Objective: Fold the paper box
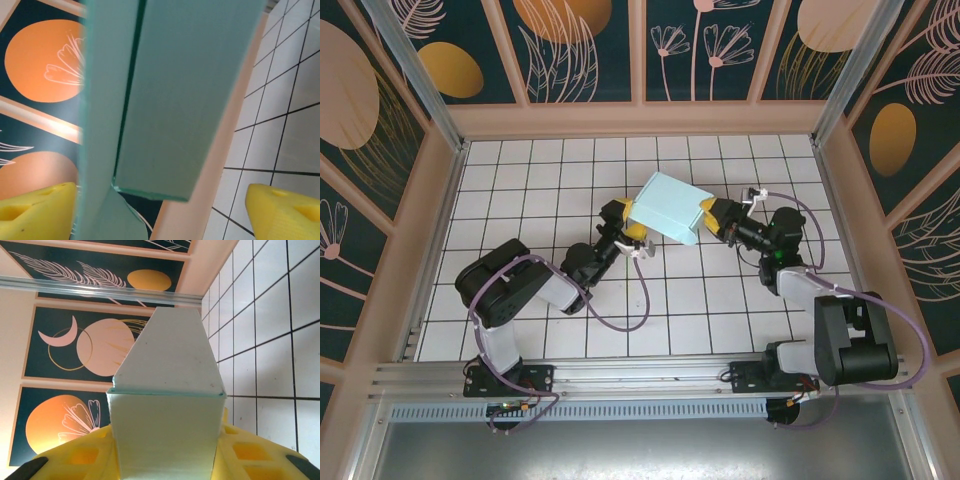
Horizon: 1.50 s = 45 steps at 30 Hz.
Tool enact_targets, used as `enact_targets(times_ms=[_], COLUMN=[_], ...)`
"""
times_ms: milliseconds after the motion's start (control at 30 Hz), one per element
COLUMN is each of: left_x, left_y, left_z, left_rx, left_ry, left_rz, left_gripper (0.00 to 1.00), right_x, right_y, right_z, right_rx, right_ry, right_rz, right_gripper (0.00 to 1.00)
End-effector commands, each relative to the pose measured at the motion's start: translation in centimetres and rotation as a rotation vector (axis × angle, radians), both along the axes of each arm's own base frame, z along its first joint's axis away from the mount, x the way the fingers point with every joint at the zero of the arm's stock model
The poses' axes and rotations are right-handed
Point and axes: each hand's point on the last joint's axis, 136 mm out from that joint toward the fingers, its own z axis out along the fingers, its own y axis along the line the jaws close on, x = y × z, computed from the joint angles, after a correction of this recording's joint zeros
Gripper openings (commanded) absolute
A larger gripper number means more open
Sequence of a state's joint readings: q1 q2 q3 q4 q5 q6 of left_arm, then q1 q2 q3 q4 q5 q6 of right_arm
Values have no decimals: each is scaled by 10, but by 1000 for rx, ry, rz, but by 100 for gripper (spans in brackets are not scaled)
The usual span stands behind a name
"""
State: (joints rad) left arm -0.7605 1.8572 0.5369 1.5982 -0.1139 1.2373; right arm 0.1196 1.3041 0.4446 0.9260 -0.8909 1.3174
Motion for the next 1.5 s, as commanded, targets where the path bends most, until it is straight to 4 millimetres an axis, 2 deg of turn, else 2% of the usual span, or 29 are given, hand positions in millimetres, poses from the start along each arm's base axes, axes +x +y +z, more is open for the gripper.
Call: enact_targets(times_ms=[0,167,433,800,1200,1267,1333,1467], left_x=[-8,-7,-5,-6,-4,-3,-3,1], left_y=[3,2,0,0,-3,-3,-3,-2], left_z=[40,39,38,38,31,29,27,18], left_rx=[-109,-105,-109,-111,-91,-85,-78,-43], left_ry=[-138,-135,-132,-125,-106,-100,-93,-50], left_rz=[-4,0,-4,-6,-11,-11,-12,8], left_gripper=[81,74,73,52,37,33,31,32], right_x=[-9,-12,-17,-14,-9,-7,-5,3], right_y=[4,9,17,17,17,17,16,10], right_z=[2,0,-4,-7,-11,-13,-14,-15], right_rx=[11,15,17,9,-13,-28,-44,-118], right_ry=[2,12,29,41,53,59,58,40], right_rz=[31,59,86,82,74,65,55,5], right_gripper=[38,37,37,37,38,41,49,75])
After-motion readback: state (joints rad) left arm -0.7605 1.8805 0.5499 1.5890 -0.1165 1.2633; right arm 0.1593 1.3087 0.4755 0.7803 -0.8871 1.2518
